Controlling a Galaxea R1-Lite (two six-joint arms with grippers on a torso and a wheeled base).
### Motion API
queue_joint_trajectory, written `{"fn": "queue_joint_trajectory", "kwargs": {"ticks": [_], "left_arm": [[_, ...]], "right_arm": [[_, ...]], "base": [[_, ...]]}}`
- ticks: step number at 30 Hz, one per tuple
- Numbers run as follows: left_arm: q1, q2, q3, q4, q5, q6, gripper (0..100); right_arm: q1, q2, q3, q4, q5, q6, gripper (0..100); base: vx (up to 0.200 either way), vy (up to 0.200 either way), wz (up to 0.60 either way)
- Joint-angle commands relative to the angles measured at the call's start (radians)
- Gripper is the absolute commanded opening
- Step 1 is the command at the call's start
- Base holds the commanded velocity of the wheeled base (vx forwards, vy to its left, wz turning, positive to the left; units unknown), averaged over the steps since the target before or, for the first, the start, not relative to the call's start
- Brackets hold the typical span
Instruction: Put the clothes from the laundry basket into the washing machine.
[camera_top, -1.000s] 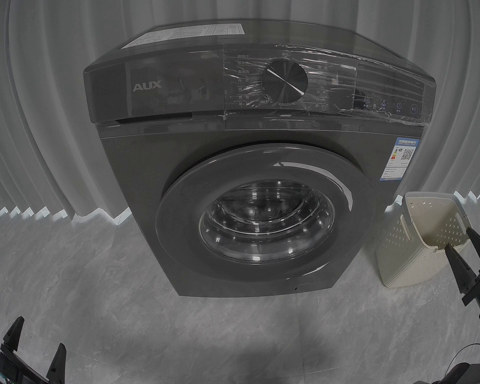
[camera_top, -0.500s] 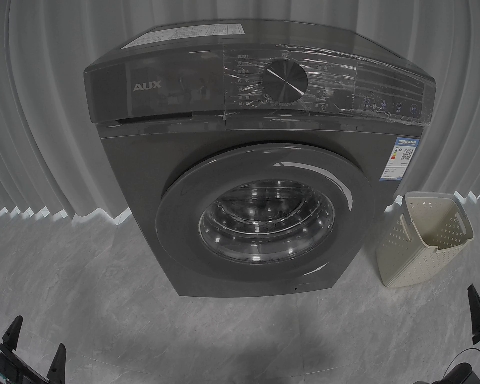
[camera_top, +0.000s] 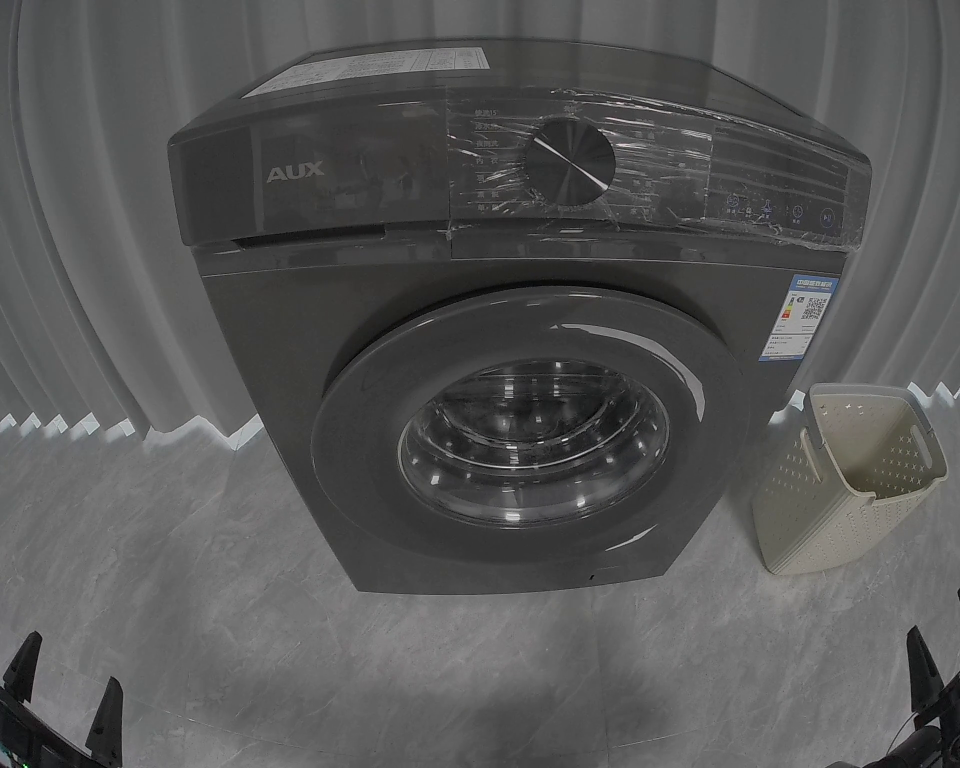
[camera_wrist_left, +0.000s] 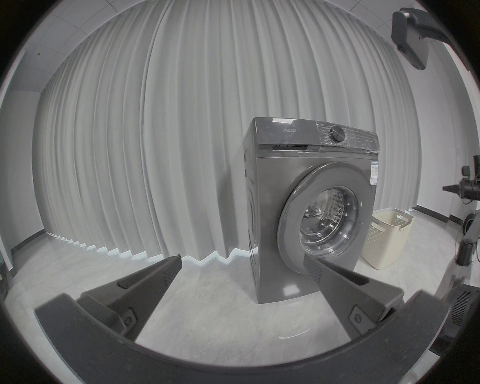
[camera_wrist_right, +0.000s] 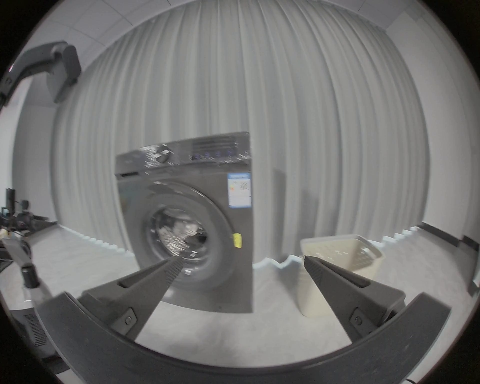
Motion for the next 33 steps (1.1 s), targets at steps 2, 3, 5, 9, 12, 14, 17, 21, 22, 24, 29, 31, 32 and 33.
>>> {"fn": "queue_joint_trajectory", "kwargs": {"ticks": [2,3,5,9,12,14,17,21,22,24,29,31,32,33], "left_arm": [[0.007,-0.004,0.016,-0.007,0.068,-0.009,100],[0.008,-0.004,0.018,-0.008,0.082,-0.01,100],[0.008,-0.002,0.018,-0.011,0.105,-0.012,100],[0.008,-0.004,0.018,-0.013,0.102,-0.03,100],[0.007,-0.002,0.018,-0.011,0.07,-0.036,100],[0.004,-0.002,0.018,-0.01,0.055,-0.038,100],[-0.001,-0.013,0.016,-0.007,0.036,-0.076,100],[0.001,-0.015,0.016,-0.004,0.047,-0.133,100],[0.001,-0.015,0.016,-0.004,0.047,-0.131,100],[0.001,-0.013,0.016,-0.002,0.047,-0.131,100],[0.004,-0.013,0.018,0.018,0.113,-0.121,100],[0.001,-0.013,0.018,0.042,0.076,-0.074,100],[-0.001,-0.013,0.018,0.056,0.045,-0.055,100],[-0.001,-0.012,0.015,0.067,0.025,-0.042,100]], "right_arm": [[-0.031,-0.055,0.017,0.09,-0.222,-0.042,100],[-0.031,-0.055,0.017,0.089,-0.254,-0.057,100],[-0.031,-0.055,0.017,0.092,-0.289,-0.086,100],[-0.028,-0.055,0.017,0.099,-0.317,-0.063,100],[-0.031,-0.055,0.017,0.119,-0.053,-0.063,100],[-0.029,-0.055,0.011,0.195,-0.039,-0.051,100],[-0.031,-0.055,0.002,0.208,-0.11,-0.004,100],[-0.029,-0.055,0.002,0.208,-0.105,-0.008,100],[-0.028,-0.055,0.002,0.207,-0.105,-0.011,100],[-0.026,-0.055,0.002,0.207,-0.104,-0.013,100],[-0.026,-0.055,0.003,0.205,-0.107,-0.004,100],[-0.029,-0.055,0.002,0.205,-0.105,-0.011,100],[-0.029,-0.055,0.002,0.205,-0.102,-0.016,100],[-0.028,-0.055,0.002,0.205,-0.099,-0.019,100]], "base": [[0.0,0.0,0.0],[0.0,0.0,0.0],[0.0,0.0,0.0],[0.0,0.0,0.0],[0.0,0.0,0.0],[0.0,0.0,0.0],[0.0,0.0,0.0],[0.0,0.0,0.0],[0.0,0.0,0.0],[0.0,0.0,0.0],[0.0,0.0,0.0],[0.0,0.0,0.0],[0.0,0.0,0.0],[0.0,0.0,0.0]]}}
